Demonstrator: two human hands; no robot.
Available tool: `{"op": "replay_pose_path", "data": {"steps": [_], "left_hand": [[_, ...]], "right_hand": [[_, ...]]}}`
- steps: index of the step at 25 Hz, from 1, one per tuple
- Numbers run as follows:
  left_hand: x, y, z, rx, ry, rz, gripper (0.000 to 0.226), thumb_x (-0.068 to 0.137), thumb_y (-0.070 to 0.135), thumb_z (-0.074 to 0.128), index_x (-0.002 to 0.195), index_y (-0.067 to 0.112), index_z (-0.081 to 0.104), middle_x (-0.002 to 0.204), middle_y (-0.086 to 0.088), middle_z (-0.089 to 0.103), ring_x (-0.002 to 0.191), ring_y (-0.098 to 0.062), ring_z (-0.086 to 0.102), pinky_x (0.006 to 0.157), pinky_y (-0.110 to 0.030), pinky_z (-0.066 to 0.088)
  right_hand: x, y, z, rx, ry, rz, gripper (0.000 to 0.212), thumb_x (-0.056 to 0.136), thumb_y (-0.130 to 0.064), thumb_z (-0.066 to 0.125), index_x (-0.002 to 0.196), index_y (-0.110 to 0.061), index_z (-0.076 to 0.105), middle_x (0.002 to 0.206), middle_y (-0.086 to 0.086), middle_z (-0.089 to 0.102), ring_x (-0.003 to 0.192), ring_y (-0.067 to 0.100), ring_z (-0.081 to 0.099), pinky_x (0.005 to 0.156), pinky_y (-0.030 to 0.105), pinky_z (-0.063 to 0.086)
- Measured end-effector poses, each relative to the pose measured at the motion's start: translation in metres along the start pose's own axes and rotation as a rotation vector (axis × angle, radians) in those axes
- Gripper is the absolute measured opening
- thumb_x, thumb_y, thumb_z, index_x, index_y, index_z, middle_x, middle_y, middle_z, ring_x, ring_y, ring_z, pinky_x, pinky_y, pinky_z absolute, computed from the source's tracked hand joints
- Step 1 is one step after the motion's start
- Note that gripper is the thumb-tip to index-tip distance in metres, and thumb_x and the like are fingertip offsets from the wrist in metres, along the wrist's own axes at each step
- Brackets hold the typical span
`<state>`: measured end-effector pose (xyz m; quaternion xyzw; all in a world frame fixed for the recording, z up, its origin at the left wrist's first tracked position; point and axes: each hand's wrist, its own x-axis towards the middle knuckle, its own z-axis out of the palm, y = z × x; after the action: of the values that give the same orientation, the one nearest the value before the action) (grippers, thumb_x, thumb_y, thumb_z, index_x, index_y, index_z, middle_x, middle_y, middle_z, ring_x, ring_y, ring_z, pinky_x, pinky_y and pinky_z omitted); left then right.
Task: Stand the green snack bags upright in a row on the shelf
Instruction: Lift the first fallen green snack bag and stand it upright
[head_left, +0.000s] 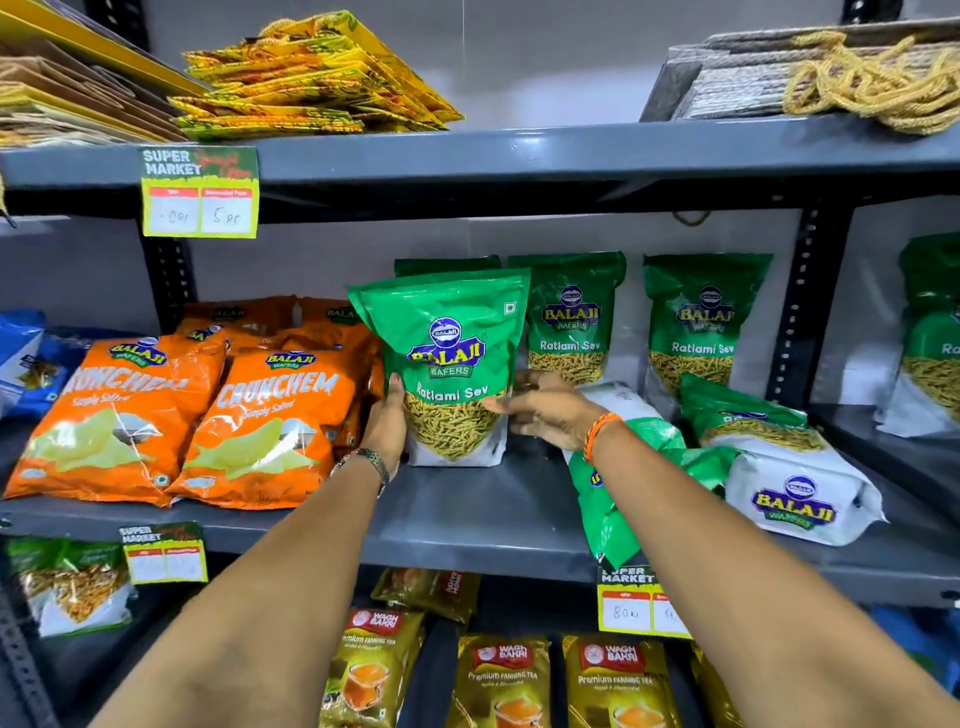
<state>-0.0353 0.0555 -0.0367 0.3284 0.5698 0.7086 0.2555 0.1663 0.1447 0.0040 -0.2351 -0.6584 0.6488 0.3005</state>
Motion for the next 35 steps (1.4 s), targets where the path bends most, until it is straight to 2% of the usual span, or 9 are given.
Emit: {"op": "replay_pose_path", "data": {"steps": [2,4,8,15,18,21,27,32,35], "left_hand": [[0.014,-0.006,0.004,-0.095,0.026,-0.035,0.040,0.105,0.048,0.036,0.108,0.019,0.063,0.112,-0.006,0.068,0.105,-0.027,0.066,0.099,-0.043,0.051],[0.024,-0.009,0.007,-0.152,0.068,-0.078,0.038,0.103,0.051,0.038,0.097,0.023,0.064,0.088,0.003,0.061,0.077,-0.017,0.060,0.075,-0.035,0.047],[0.037,-0.010,0.014,-0.318,0.131,-0.157,0.034,0.103,0.048,0.043,0.100,0.022,0.066,0.084,0.002,0.066,0.072,-0.017,0.061,0.067,-0.036,0.045],[0.036,-0.007,0.014,-0.390,0.095,-0.229,0.034,0.104,0.044,0.042,0.098,0.021,0.066,0.066,0.001,0.078,0.058,-0.015,0.076,0.048,-0.030,0.059],[0.032,-0.007,0.012,-0.394,0.075,-0.228,0.035,0.104,0.045,0.041,0.098,0.022,0.066,0.072,0.000,0.079,0.061,-0.015,0.076,0.053,-0.031,0.060],[0.027,-0.005,0.011,-0.387,0.049,-0.225,0.036,0.104,0.048,0.040,0.101,0.023,0.066,0.085,-0.003,0.078,0.075,-0.020,0.075,0.069,-0.036,0.059],[0.010,-0.004,0.007,-0.413,-0.020,-0.246,0.054,0.104,0.050,0.037,0.139,0.014,0.058,0.135,-0.015,0.067,0.122,-0.031,0.066,0.110,-0.052,0.048],[-0.011,0.000,0.000,-0.426,-0.010,-0.246,0.052,0.105,0.048,0.037,0.139,0.016,0.058,0.141,-0.012,0.064,0.128,-0.030,0.062,0.111,-0.051,0.047],[-0.020,0.002,-0.006,-0.414,0.021,-0.260,0.049,0.104,0.049,0.040,0.135,0.017,0.060,0.139,-0.010,0.066,0.124,-0.026,0.065,0.110,-0.048,0.049]], "right_hand": [[0.009,0.005,0.007,0.011,0.007,-0.001,0.030,0.083,-0.009,0.080,0.109,-0.018,0.067,0.114,-0.001,0.075,0.117,0.021,0.063,0.103,0.044,0.043],[0.016,0.010,0.014,0.044,0.072,-0.032,0.025,0.085,-0.019,0.079,0.107,-0.021,0.067,0.109,-0.006,0.074,0.123,0.022,0.060,0.106,0.044,0.040],[0.024,0.024,0.022,0.064,0.176,-0.077,0.033,0.087,-0.036,0.077,0.115,-0.023,0.065,0.126,0.000,0.071,0.127,0.026,0.059,0.113,0.053,0.040],[0.027,0.031,0.024,0.022,0.232,-0.052,0.027,0.087,-0.053,0.070,0.101,-0.032,0.062,0.113,-0.013,0.068,0.118,0.025,0.058,0.096,0.053,0.049],[0.024,0.029,0.027,-0.017,0.259,-0.060,0.029,0.086,-0.056,0.070,0.103,-0.034,0.062,0.116,-0.013,0.065,0.120,0.025,0.055,0.102,0.058,0.046],[0.019,0.030,0.029,-0.029,0.269,-0.050,0.047,0.085,-0.056,0.071,0.121,-0.028,0.061,0.129,-0.006,0.064,0.120,0.026,0.056,0.094,0.054,0.050],[0.001,0.034,0.035,-0.061,0.297,-0.119,0.050,0.086,-0.053,0.072,0.125,-0.023,0.061,0.126,-0.005,0.068,0.117,0.023,0.060,0.096,0.056,0.052],[-0.015,0.039,0.041,-0.067,0.291,-0.140,0.053,0.085,-0.054,0.072,0.126,-0.023,0.060,0.123,-0.010,0.067,0.121,0.023,0.060,0.103,0.050,0.049],[-0.023,0.039,0.046,-0.082,0.296,-0.113,0.060,0.083,-0.058,0.072,0.131,-0.025,0.058,0.140,0.000,0.062,0.127,0.027,0.058,0.108,0.057,0.046]]}}
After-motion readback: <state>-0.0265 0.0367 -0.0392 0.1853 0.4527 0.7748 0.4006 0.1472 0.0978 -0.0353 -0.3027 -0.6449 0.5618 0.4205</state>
